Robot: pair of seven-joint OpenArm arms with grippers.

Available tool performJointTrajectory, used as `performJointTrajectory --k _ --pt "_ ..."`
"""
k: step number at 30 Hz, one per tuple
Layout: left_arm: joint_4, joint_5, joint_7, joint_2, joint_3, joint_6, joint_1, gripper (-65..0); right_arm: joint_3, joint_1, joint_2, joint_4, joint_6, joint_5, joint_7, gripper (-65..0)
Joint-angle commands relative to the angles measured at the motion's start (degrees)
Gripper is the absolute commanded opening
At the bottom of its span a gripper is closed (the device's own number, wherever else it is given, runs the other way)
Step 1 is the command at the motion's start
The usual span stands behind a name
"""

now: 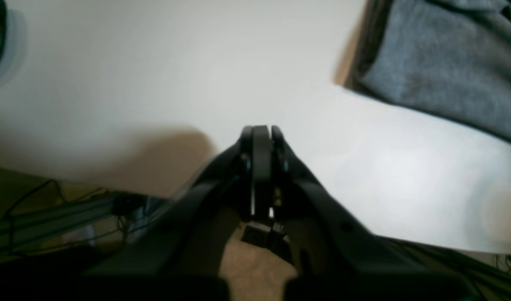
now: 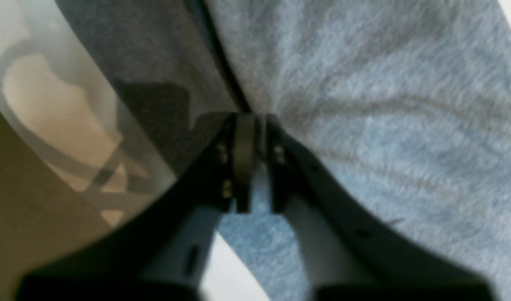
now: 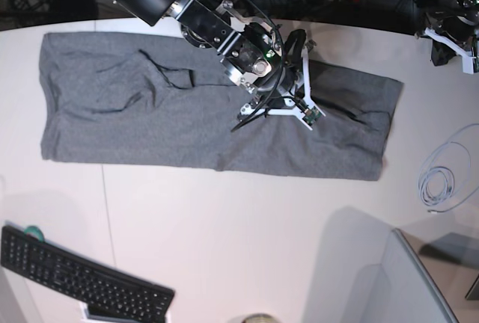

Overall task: Layout the t-shirt on the table in an organized manner, then fold the t-shirt properly
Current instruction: 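Move the right gripper to the shirt's middle and press the fold flat, then grasp the shirt's two ends with both grippers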

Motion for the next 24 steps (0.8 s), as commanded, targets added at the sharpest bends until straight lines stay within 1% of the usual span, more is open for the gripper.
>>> performJointTrajectory --k 1,3,4,7,11,12,14,16,18,19,20,21,23,24 --pt "1.36 -1.30 -0.90 -1.29 -0.39 -0.30 0.19 -65.0 0.04 0.77 -0.82 0.87 0.36 -0.11 -0.26 -52.1" --pt "2.07 -1.39 -0.73 -1.29 -0.39 -0.30 0.19 -65.0 -0.05 0.77 -0.82 1.13 0.36 -0.11 -2.19 -44.9" --pt "3.21 -1.39 -0.64 -1.20 -0.39 -0.30 0.19 -65.0 0.04 0.77 -0.82 1.48 0.36 -0.11 -2.81 -42.9" --pt "7.69 -1.48 -0.02 -0.59 -0.30 -0.30 0.28 -65.0 0.13 0.77 -0.64 2.72 0.36 -0.11 -4.04 -42.5" --pt "19.38 -1.57 8.15 2.40 -0.21 -0.38 -0.51 -65.0 0.39 -1.17 2.78 9.57 0.01 -0.11 -4.48 -42.3" --pt "22.81 -2.00 10.44 3.63 0.76 -0.38 -1.74 -65.0 1.71 -1.96 3.66 12.03 0.01 -0.11 -4.48 -42.3" --pt "27.12 -2.88 14.04 4.51 2.43 -0.38 -3.15 -65.0 4.52 -3.89 4.37 15.99 0.01 -0.11 -4.48 -42.3" --pt "29.05 -3.85 17.82 4.69 6.03 -0.21 -5.78 -65.0 7.86 -5.47 4.98 19.77 0.01 -0.19 -4.48 -42.8" --pt "28.26 -3.15 20.28 4.69 10.69 0.32 -9.74 -65.0 10.50 -6.71 5.95 22.85 0.01 -0.19 -4.48 -42.8" --pt "26.77 -2.27 21.08 4.95 12.89 1.29 -11.85 -65.0 11.73 -7.50 6.48 24.17 0.01 -0.19 -4.48 -43.1" --pt "24.83 -1.21 21.69 5.48 15.09 2.78 -14.31 -65.0 12.96 -8.20 7.00 25.48 0.01 -0.19 -4.48 -44.4" --pt "22.99 0.11 21.95 5.74 17.11 4.19 -16.60 -65.0 13.93 -8.82 7.36 26.63 0.01 -0.19 -4.48 -49.2" --pt "18.42 3.45 22.13 5.83 21.24 5.95 -20.55 -65.0 15.60 -10.13 7.88 28.12 0.01 -0.19 -4.56 -64.5" --pt "16.04 5.03 22.13 5.83 23.26 5.95 -22.49 -65.0 17.01 -10.93 7.97 28.56 0.01 -0.19 -4.56 -65.0"
